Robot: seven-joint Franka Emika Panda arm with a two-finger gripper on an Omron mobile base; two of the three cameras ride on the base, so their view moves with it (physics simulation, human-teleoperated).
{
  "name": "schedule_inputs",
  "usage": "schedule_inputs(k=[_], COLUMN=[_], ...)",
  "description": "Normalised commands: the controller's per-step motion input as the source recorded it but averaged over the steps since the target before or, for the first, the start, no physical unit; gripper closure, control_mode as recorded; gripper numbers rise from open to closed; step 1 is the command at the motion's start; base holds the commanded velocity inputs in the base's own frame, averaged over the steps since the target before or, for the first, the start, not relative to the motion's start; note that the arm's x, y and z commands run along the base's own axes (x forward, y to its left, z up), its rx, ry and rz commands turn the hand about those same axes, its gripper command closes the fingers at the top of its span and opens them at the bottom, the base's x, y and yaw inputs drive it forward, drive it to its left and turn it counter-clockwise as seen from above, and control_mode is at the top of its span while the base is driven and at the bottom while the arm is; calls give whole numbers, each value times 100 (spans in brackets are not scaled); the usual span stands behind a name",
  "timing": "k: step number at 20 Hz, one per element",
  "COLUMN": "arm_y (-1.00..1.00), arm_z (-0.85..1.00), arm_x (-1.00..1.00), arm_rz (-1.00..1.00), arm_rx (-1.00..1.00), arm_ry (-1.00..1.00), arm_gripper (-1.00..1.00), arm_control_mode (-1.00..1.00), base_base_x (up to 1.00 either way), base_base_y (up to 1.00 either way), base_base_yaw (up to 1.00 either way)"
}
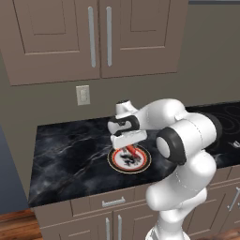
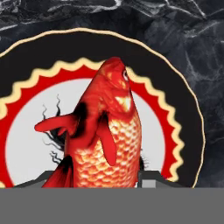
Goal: Place the fish on the plate and place the broccoli on the same plate.
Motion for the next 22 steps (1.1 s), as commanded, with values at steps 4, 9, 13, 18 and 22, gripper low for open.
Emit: schedule_inputs(k=[4, 9, 13, 18, 22], arm_y=[7, 4, 0, 0, 0], arm_z=[-35, -22, 0, 0, 0], arm_x=[0, -1, 0, 0, -11], arm_rz=[8, 4, 0, 0, 0], arm_rx=[0, 0, 0, 0, 0], arm_ry=[-2, -1, 0, 0, 0], arm_gripper=[100, 100, 100, -100, -100], arm_control_mode=[-100, -100, -100, -100, -100], base_base_x=[0, 0, 0, 0, 0], base_base_y=[0, 0, 0, 0, 0], base_base_yaw=[0, 0, 0, 0, 0])
